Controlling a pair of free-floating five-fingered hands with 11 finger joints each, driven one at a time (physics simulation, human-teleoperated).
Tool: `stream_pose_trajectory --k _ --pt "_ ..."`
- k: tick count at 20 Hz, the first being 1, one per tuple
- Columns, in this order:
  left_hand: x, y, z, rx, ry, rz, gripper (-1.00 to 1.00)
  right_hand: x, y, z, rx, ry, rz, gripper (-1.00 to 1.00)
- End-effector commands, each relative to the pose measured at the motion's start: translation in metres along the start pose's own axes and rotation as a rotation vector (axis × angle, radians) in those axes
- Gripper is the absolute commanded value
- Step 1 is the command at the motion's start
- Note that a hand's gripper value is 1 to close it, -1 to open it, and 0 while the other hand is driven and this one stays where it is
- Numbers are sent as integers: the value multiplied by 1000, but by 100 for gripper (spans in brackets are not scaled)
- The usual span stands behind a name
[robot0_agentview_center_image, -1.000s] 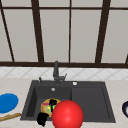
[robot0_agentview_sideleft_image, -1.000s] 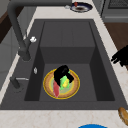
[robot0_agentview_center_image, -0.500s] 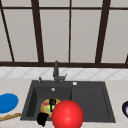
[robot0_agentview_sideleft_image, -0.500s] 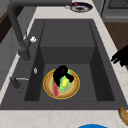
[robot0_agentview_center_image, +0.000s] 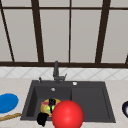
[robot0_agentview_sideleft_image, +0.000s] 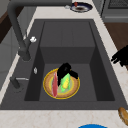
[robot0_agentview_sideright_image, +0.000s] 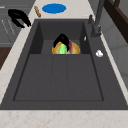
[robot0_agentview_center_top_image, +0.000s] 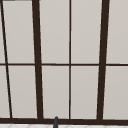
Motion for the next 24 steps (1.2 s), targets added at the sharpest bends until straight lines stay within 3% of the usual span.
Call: stream_pose_trajectory --k 1,9,18,24 --pt "0 0 0 0 0 0 0 4 -12 13 -17 28 27 -100" --pt "0 0 0 0 0 0 0 27 -34 49 -25 82 41 -100" --pt "0 0 0 0 0 0 0 35 -41 47 15 60 35 -100" --pt "0 0 0 0 0 0 0 33 -38 59 -39 42 43 -100"
